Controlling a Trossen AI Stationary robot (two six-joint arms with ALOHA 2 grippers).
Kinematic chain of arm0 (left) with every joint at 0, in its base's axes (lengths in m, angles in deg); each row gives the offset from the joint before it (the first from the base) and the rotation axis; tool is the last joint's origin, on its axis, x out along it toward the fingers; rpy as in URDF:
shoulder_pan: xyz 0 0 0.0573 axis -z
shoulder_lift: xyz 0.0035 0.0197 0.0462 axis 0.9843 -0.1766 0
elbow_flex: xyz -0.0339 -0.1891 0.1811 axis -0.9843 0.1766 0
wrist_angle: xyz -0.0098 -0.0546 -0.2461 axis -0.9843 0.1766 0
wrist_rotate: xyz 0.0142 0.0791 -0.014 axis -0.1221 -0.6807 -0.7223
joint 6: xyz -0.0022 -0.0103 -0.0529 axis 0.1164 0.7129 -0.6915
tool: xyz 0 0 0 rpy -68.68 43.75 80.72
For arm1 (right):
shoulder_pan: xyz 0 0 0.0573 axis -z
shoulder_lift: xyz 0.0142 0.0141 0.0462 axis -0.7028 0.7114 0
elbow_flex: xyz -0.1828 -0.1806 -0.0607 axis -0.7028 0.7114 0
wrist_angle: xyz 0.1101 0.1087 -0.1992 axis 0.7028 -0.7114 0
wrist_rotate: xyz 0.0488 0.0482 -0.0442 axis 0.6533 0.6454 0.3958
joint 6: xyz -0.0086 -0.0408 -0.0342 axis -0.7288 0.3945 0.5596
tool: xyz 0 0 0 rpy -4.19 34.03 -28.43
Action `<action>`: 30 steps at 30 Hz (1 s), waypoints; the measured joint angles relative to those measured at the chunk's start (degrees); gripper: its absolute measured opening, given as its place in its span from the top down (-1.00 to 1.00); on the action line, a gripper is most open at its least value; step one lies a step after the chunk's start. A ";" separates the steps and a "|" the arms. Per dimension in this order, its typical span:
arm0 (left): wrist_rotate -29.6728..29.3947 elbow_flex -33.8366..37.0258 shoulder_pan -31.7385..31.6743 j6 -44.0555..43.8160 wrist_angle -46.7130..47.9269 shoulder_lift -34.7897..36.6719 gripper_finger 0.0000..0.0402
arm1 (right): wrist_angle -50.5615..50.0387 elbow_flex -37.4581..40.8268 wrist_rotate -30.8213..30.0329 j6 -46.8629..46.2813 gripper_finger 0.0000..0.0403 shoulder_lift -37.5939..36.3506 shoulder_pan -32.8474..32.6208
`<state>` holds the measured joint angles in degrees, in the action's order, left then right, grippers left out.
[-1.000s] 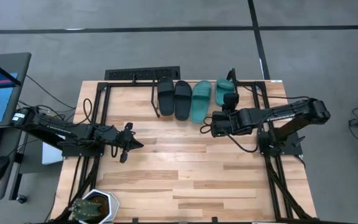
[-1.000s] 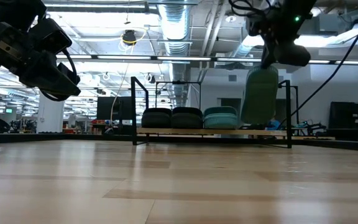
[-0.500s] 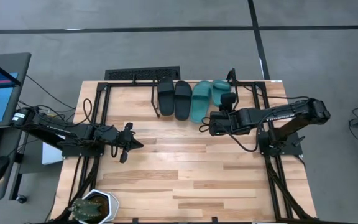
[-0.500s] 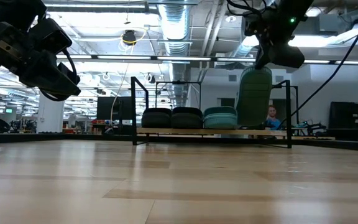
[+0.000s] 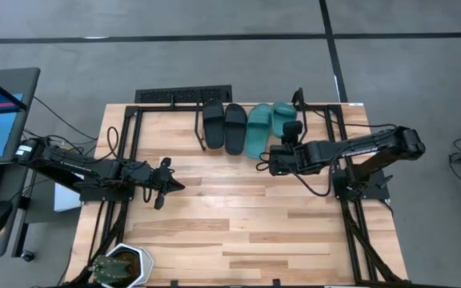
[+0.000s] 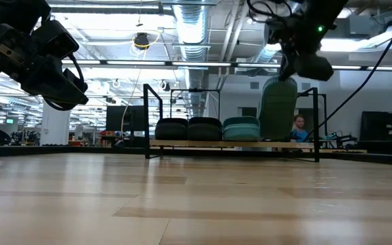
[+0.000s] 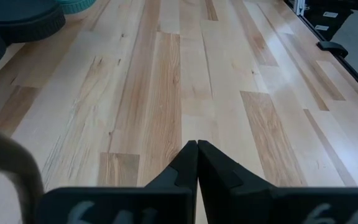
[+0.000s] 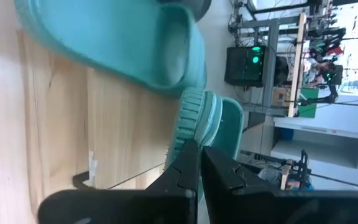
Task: Pick and place slides into the shelf
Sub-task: Put the dark green slipper on the shelf
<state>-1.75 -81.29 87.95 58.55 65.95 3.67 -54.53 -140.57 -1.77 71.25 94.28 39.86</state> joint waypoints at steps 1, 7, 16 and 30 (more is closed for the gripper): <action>0.00 -0.02 -0.02 -0.02 0.00 0.00 1.00 | 0.65 0.77 0.01 0.00 1.00 0.00 0.10; 0.00 -0.02 0.00 0.00 0.00 0.00 1.00 | 2.84 4.83 0.73 -0.86 1.00 0.00 0.44; 0.00 0.00 -0.02 -0.38 0.00 0.00 1.00 | 5.17 7.42 3.80 -1.96 1.00 0.00 -0.52; 0.00 -0.02 -0.01 -0.61 0.00 0.00 1.00 | 10.25 10.96 9.43 -1.73 1.00 0.00 -0.58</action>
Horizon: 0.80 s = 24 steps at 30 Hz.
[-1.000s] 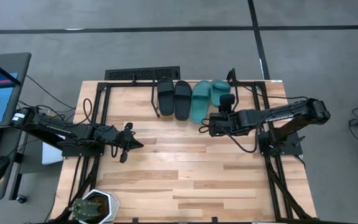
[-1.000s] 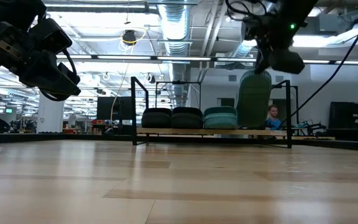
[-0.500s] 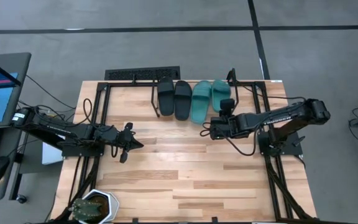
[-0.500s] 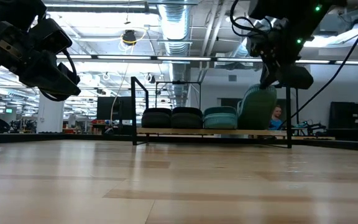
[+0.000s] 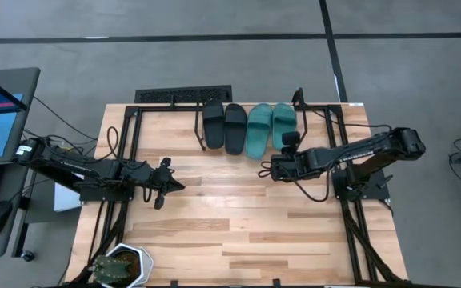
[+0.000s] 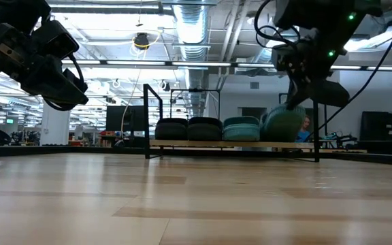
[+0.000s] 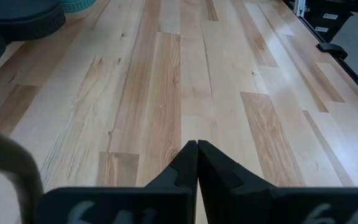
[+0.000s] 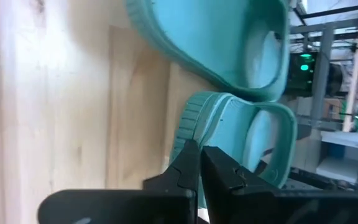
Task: Pick and place slides into the shelf
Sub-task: Put the dark green slipper on the shelf
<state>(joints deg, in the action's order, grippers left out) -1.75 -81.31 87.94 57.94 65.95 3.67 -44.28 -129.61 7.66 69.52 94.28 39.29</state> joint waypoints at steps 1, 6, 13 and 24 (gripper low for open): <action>0.00 0.00 -0.01 -0.02 0.00 0.00 1.00 | 0.19 0.32 0.47 0.07 1.00 0.00 0.02; 0.00 0.00 -0.01 -0.02 -0.02 0.00 1.00 | 1.01 2.08 2.91 0.18 1.00 0.00 0.68; 0.00 0.02 -0.01 -0.02 -0.02 0.00 1.00 | 1.27 2.52 5.67 0.21 0.99 0.00 0.65; 0.00 0.02 0.01 0.00 -0.02 0.00 1.00 | 3.91 2.52 10.97 0.12 0.52 0.00 3.45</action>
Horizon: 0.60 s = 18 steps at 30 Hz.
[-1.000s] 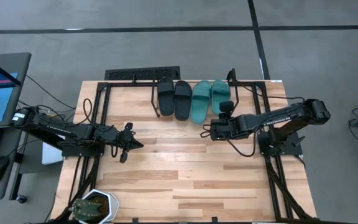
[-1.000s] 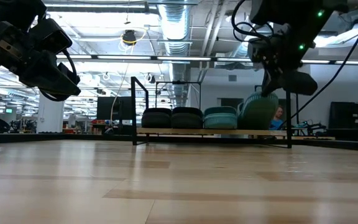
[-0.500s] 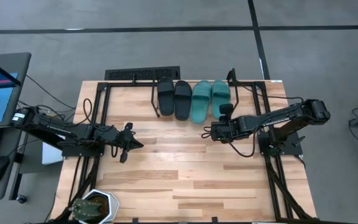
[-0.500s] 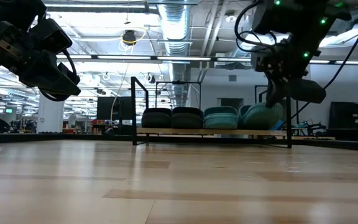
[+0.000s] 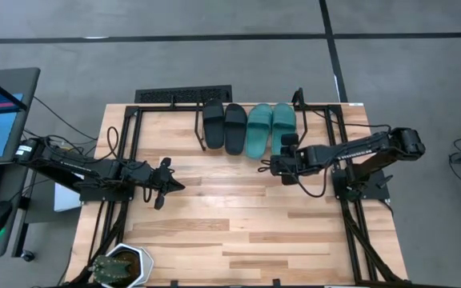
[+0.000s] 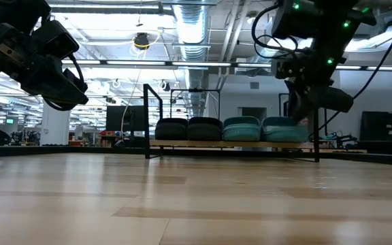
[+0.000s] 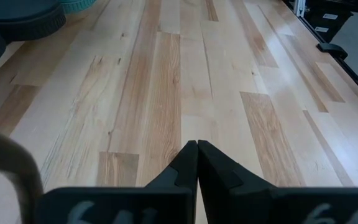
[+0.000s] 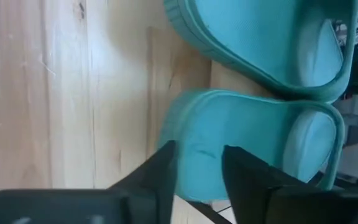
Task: Pick and place slides into the shelf
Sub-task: Put the dark green slipper on the shelf
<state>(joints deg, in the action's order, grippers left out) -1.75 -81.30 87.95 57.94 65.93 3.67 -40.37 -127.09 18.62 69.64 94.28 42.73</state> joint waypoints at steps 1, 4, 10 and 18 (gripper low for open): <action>0.00 0.00 -0.01 0.00 0.00 0.00 1.00 | -0.06 0.00 0.53 -0.17 0.46 0.00 0.35; 0.00 0.00 0.00 0.00 0.00 0.00 1.00 | -0.14 0.00 0.85 -0.31 0.28 0.00 1.18; 0.00 0.00 0.00 0.00 0.00 0.00 1.00 | -0.31 -0.18 0.97 0.06 -0.05 0.00 -0.43; 0.00 0.00 -0.02 1.34 0.01 -0.01 1.00 | -0.69 -10.24 0.77 -0.13 -0.17 -1.18 -7.66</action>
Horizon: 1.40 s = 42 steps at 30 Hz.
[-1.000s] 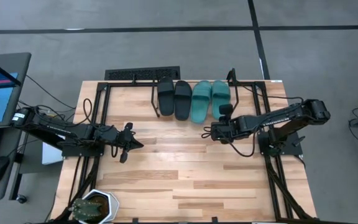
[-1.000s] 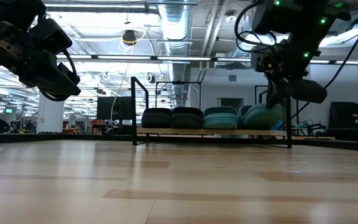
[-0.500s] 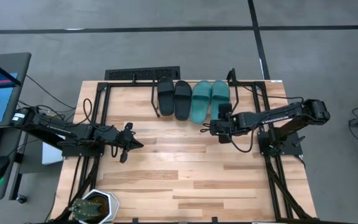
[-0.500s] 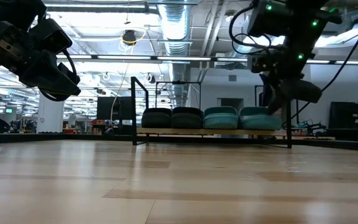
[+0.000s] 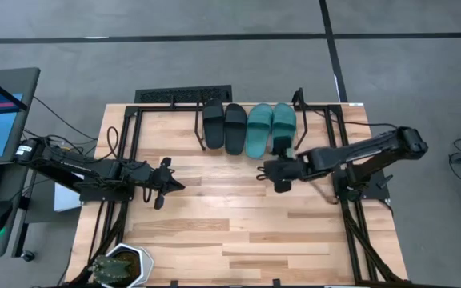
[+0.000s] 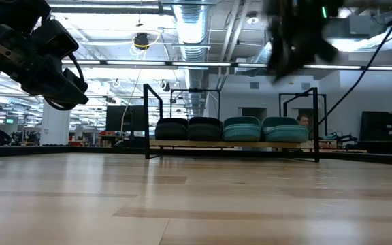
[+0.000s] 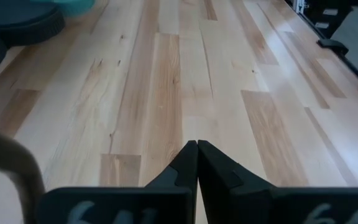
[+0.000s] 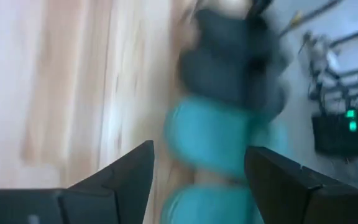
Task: Pick and place slides into the shelf
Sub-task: Put the dark green slipper on the shelf
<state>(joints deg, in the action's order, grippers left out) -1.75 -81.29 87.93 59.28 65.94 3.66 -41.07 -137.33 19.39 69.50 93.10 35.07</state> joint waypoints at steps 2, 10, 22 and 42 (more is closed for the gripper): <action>0.00 -0.02 0.01 2.16 0.00 -0.02 1.00 | 0.34 -4.51 0.01 0.11 -0.16 -1.83 -0.99; 4.44 0.00 -0.92 4.13 -6.38 0.30 1.00 | 5.88 -17.15 0.04 2.97 -0.13 -15.20 -7.02; 34.97 -2.11 -14.23 8.93 -22.74 6.86 1.00 | 1.62 -15.23 1.32 -5.50 -0.13 -26.69 -7.42; 52.74 7.45 -31.74 4.29 -26.57 10.22 1.00 | 23.05 24.42 28.11 -16.78 -0.12 -43.20 5.61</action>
<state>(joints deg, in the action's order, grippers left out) 50.99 -73.84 56.19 63.57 39.38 13.88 -18.01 -112.91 47.50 52.72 49.90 40.69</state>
